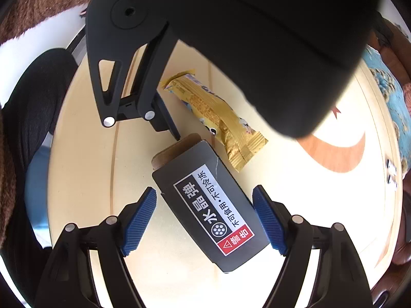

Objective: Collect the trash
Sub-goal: 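Close left gripper on the yellow snack wrapper while right gripper closes on the black box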

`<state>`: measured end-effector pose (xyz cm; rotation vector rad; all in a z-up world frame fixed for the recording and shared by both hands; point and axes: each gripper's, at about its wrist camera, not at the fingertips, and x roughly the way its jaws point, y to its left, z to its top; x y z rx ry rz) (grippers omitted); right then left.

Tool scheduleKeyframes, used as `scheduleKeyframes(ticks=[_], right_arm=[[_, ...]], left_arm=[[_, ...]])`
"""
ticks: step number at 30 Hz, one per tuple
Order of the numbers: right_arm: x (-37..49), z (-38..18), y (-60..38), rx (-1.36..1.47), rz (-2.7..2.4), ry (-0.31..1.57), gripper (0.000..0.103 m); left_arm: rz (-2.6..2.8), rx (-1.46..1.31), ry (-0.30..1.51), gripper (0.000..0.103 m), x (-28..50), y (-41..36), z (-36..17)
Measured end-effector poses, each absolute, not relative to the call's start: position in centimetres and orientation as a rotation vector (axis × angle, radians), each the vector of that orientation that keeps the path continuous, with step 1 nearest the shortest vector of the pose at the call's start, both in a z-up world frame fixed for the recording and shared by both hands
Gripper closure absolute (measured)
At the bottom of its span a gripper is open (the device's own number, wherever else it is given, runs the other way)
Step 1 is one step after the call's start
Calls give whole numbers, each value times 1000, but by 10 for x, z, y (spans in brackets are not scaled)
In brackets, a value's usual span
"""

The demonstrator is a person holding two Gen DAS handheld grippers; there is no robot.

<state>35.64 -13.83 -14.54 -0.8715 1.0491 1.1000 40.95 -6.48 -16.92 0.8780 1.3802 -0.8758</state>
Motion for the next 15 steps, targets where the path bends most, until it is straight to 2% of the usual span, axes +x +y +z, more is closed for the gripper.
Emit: scheduleKeyframes(ticks=[5, 10, 15], right_arm=[[341, -147, -138, -870, 1041, 1044, 26], [347, -149, -138, -835, 914, 1047, 38], [350, -146, -142, -745, 876, 1124, 39]], left_arm=[[-870, 872, 1381, 19, 411, -64, -166], [-858, 861, 1389, 23, 408, -65, -164], [-847, 857, 1399, 31, 405, -65, -160]])
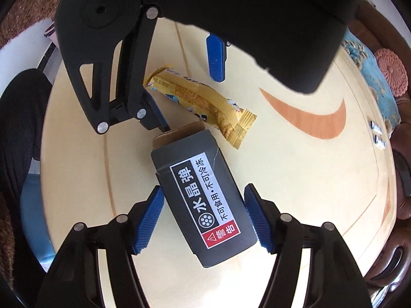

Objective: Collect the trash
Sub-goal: 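Close left gripper on the yellow snack wrapper while right gripper closes on the black box, then carry the yellow wrapper in left gripper while right gripper carries the black box over the bin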

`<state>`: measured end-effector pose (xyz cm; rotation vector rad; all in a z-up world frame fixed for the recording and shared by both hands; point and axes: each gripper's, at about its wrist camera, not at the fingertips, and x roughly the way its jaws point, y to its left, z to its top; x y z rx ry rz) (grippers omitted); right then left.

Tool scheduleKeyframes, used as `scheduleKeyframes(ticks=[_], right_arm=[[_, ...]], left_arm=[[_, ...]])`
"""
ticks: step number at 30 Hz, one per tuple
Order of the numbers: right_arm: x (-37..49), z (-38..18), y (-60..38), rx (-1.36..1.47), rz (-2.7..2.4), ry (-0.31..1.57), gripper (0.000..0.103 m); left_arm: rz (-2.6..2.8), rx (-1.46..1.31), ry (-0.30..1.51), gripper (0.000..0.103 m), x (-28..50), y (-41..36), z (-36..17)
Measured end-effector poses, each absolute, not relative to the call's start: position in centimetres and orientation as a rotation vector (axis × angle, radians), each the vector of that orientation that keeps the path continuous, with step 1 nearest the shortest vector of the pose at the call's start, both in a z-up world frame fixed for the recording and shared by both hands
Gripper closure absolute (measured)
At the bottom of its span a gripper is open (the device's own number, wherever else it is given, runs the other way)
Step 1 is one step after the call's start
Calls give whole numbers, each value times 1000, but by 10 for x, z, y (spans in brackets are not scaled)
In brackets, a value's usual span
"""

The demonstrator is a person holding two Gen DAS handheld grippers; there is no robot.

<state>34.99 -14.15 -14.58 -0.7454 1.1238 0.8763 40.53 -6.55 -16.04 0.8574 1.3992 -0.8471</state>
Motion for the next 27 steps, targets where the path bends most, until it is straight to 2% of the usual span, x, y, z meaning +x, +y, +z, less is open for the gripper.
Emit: scheduleKeyframes(ticks=[3, 6, 8, 10, 12, 14, 21, 27], right_arm=[[351, -157, -151, -685, 764, 1161, 44], [363, -162, -167, -500, 730, 1236, 45], [359, -162, -162, -536, 703, 1207, 48], [360, -163, -162, -508, 662, 1218, 49], [358, -164, -161, -495, 628, 1219, 49], [355, -165, -157, -505, 597, 1223, 49], [341, -158, -166, -520, 517, 1233, 49], [323, -121, -177, -488, 453, 1182, 49]], left_arm=[[-845, 852, 1397, 37, 403, -66, -159], [-845, 845, 1390, 41, 400, -67, -156], [-836, 837, 1394, 43, 400, -67, -155], [-825, 825, 1392, 51, 399, -69, -154], [-810, 808, 1390, 70, 401, -69, -150], [-791, 796, 1402, 85, 402, -70, -148], [-727, 861, 1380, 87, 392, -82, -141], [-702, 872, 1307, 87, 366, -76, -109]])
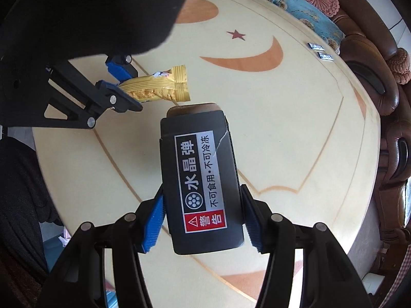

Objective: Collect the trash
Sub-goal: 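Carry the yellow wrapper in left gripper while right gripper carries the black box over the bin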

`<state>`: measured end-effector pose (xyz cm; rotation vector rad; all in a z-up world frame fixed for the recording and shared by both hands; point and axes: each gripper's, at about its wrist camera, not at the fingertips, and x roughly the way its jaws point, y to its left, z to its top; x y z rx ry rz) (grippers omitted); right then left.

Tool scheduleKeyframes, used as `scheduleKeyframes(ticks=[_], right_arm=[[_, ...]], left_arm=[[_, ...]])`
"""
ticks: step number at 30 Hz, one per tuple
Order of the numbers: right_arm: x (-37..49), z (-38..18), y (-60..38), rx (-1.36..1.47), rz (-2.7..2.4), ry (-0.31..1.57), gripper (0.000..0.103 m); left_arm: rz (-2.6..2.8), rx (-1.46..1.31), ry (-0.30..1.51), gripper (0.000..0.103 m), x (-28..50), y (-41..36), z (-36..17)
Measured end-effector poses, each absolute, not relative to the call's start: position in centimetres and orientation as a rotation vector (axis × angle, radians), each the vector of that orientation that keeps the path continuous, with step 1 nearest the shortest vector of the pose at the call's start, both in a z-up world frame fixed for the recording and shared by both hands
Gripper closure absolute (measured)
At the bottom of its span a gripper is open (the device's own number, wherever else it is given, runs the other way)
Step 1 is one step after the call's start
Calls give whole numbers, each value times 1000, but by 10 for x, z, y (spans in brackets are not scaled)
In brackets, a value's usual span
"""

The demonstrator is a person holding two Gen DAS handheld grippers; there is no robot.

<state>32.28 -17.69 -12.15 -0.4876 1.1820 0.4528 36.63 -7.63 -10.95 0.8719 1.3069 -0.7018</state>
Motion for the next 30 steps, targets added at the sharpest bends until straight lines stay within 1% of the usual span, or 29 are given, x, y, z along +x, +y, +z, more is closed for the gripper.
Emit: scheduleKeyframes(ticks=[5, 12, 13, 16, 20, 30], right_arm=[[274, -81, -173, -473, 416, 1144, 49], [218, -31, -164, -454, 403, 1084, 49], [207, -29, -163, -454, 399, 1075, 49], [179, -20, -158, -441, 399, 1055, 49], [139, -18, -154, -430, 393, 1036, 49], [57, -39, -151, -403, 352, 996, 49]], left_arm=[[-693, 856, 1232, 87, 330, -64, -67], [-665, 820, 1193, 87, 253, -49, -47], [-665, 812, 1184, 87, 252, -34, -47], [-677, 796, 1175, 87, 214, -25, -45], [-716, 768, 1193, 87, 171, -24, -56], [-776, 723, 1182, 87, 96, -25, -94]])
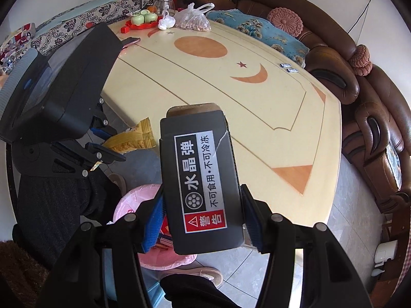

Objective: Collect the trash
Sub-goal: 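Carry the yellow wrapper in left gripper while right gripper carries the black box over the bin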

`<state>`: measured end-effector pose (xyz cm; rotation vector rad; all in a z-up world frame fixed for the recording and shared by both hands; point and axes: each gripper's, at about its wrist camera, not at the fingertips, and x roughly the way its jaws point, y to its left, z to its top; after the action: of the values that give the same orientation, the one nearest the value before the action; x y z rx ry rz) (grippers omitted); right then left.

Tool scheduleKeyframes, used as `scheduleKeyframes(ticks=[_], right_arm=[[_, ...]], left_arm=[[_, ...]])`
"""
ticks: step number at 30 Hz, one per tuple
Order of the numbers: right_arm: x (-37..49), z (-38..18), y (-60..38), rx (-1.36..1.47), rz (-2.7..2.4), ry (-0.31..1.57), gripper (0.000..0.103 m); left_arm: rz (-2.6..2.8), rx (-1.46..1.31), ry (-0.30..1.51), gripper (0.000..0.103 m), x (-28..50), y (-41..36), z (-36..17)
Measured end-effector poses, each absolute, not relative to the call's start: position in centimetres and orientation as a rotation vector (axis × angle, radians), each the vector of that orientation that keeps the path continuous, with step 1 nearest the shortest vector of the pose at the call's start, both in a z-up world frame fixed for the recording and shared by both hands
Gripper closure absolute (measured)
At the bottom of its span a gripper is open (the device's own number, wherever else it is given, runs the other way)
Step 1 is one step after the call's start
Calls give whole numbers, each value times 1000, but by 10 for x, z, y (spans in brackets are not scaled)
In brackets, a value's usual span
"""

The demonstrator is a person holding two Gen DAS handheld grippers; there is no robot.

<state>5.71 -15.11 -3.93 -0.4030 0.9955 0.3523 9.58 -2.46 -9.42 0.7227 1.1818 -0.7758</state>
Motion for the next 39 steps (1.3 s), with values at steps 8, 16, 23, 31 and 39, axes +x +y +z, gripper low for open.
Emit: scheduleKeyframes(ticks=[8, 16, 23, 31, 39], right_arm=[[20, -76, -145, -389, 342, 1025, 49], [8, -115, -145, -333, 338, 1066, 49], [6, -151, -148, -285, 333, 1090, 49], [18, -196, -154, -185, 313, 1157, 49], [30, -246, -166, -68, 279, 1232, 49]], left_arm=[[-826, 693, 1192, 87, 61, -21, -128], [-853, 687, 1246, 87, 45, -24, -172], [-889, 642, 1301, 87, 50, -32, -199], [-894, 576, 1404, 87, 64, -39, -240], [-849, 502, 1524, 87, 81, -43, -289]])
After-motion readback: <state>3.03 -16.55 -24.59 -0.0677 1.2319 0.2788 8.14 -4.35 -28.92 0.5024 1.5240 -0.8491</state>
